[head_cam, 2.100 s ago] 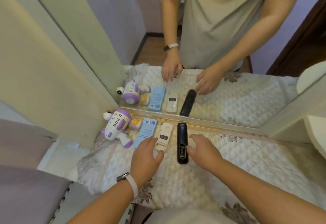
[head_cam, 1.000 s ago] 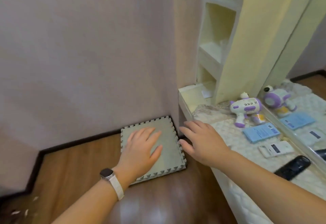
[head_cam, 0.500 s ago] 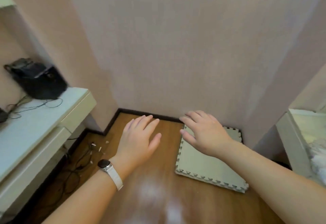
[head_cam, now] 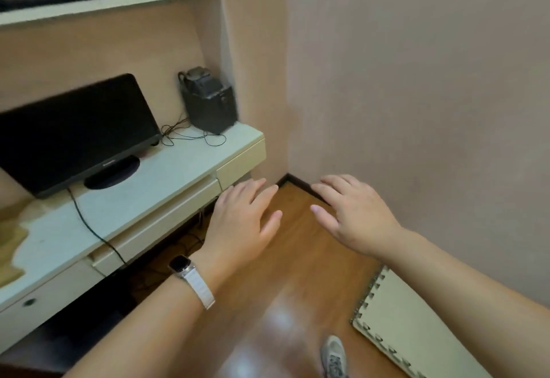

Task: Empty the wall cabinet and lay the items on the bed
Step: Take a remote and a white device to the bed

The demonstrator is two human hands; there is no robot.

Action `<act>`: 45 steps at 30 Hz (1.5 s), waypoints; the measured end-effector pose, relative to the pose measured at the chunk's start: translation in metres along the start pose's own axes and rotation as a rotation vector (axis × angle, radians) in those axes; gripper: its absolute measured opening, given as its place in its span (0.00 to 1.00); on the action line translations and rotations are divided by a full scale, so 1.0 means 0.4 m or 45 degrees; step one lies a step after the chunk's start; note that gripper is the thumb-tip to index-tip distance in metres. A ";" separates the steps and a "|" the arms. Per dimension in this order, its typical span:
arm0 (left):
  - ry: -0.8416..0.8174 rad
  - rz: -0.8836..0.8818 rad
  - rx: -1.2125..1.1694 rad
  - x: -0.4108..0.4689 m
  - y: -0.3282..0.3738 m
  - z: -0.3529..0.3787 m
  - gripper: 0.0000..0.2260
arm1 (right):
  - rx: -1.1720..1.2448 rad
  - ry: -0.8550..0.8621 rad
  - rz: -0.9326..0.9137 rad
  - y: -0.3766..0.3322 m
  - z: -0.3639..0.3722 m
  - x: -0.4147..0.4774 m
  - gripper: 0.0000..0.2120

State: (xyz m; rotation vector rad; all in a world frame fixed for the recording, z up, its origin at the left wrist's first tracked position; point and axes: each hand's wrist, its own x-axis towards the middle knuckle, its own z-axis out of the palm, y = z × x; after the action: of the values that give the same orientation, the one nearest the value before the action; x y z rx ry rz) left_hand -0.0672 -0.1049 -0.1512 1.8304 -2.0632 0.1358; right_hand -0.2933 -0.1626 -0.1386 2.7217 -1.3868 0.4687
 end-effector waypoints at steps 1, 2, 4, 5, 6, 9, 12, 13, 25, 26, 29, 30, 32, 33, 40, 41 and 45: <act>0.005 -0.020 0.014 0.009 -0.014 -0.006 0.21 | 0.019 0.010 -0.025 -0.002 0.005 0.031 0.25; 0.014 -0.040 0.029 0.020 -0.027 -0.011 0.21 | 0.042 0.022 -0.049 -0.003 0.010 0.064 0.25; 0.038 -0.084 0.061 0.051 -0.051 -0.020 0.21 | 0.092 0.044 -0.093 0.002 0.021 0.131 0.25; 0.048 -0.107 0.077 0.069 -0.061 -0.023 0.21 | 0.115 0.050 -0.114 0.008 0.025 0.166 0.24; 0.055 -0.134 0.095 0.090 -0.072 -0.026 0.21 | 0.136 0.054 -0.131 0.015 0.030 0.201 0.24; 0.050 -0.224 0.142 0.168 -0.094 -0.029 0.21 | 0.185 0.039 -0.164 0.051 0.037 0.298 0.25; 0.071 -0.234 0.180 0.271 -0.100 -0.029 0.22 | 0.196 0.041 -0.195 0.112 0.035 0.391 0.26; 0.072 -0.228 0.194 0.311 -0.101 -0.028 0.23 | 0.195 0.046 -0.208 0.138 0.031 0.425 0.25; 0.109 -0.375 0.368 0.633 -0.184 0.023 0.22 | 0.202 0.046 -0.347 0.331 0.051 0.794 0.24; 0.113 -0.391 0.380 0.651 -0.201 0.022 0.22 | 0.210 0.053 -0.357 0.333 0.056 0.818 0.23; 0.112 -0.434 0.401 0.699 -0.258 0.027 0.22 | 0.233 0.056 -0.378 0.331 0.072 0.898 0.23; 0.106 -0.439 0.416 0.713 -0.278 0.030 0.22 | 0.239 0.044 -0.381 0.328 0.079 0.926 0.23; 0.109 -0.432 0.446 0.739 -0.319 0.040 0.22 | 0.228 0.016 -0.393 0.317 0.097 0.982 0.23; 0.125 -0.428 0.445 0.752 -0.344 0.047 0.22 | 0.223 0.001 -0.398 0.310 0.107 1.010 0.24; 0.186 -0.428 0.365 0.886 -0.580 0.089 0.22 | 0.134 0.014 -0.402 0.241 0.177 1.240 0.24; 0.190 -0.427 0.352 0.907 -0.617 0.090 0.22 | 0.132 0.013 -0.400 0.226 0.184 1.278 0.25; 0.258 -0.375 0.351 0.995 -0.771 0.084 0.21 | 0.095 0.061 -0.436 0.167 0.209 1.432 0.27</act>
State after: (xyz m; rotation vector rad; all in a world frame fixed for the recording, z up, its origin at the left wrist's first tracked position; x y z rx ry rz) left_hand 0.1932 -0.5341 -0.1008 2.1595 -1.6836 0.5238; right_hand -0.0101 -0.6655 -0.0583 2.9007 -0.8810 0.5628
